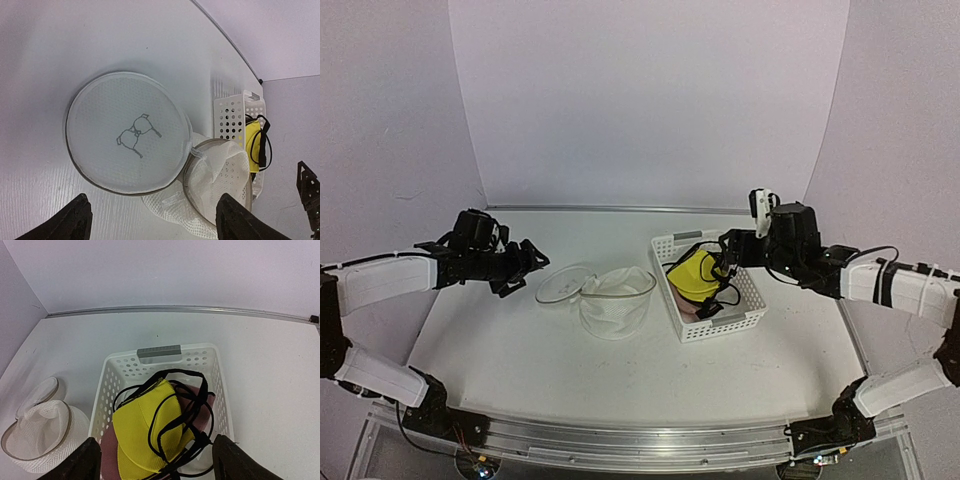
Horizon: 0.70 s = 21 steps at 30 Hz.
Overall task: Unzip the laundry bag and remove the bra
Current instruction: Place the bra in the bin, then close the laundry bag lid.
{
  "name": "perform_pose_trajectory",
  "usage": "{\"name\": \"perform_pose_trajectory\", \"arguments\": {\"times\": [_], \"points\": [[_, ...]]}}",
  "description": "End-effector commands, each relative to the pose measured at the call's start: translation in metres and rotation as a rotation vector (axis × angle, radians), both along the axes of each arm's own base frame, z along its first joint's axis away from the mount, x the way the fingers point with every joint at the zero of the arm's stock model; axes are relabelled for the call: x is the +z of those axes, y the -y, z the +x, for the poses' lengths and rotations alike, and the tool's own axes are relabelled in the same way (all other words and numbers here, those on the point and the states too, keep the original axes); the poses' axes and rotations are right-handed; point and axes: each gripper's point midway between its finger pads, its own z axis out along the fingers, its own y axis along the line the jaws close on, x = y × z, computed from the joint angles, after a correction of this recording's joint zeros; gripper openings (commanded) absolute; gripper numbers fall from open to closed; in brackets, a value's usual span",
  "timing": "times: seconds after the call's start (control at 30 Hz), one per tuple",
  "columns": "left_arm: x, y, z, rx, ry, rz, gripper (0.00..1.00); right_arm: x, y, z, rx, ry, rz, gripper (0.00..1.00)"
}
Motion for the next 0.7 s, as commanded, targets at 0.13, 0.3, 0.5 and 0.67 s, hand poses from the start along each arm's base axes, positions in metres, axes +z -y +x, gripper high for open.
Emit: {"name": "perform_pose_trajectory", "arguments": {"times": [0.13,0.3,0.5,0.67], "points": [[0.008,0.013,-0.002,0.085,-0.094,-0.418,0.87,0.031,0.025,-0.024,-0.016,0.048,-0.048,0.82],[-0.007,0.014,-0.011,0.143,-0.187,-0.519,0.88,0.031,0.029,-0.030,-0.016,0.054,-0.048,0.83],[-0.026,0.014,-0.015,0.205,-0.254,-0.618,0.90,0.029,0.026,-0.033,0.004,0.050,-0.036,0.84],[-0.035,0.015,-0.010,0.232,-0.269,-0.656,0.89,0.031,0.027,-0.035,0.007,0.057,-0.026,0.84]]}}
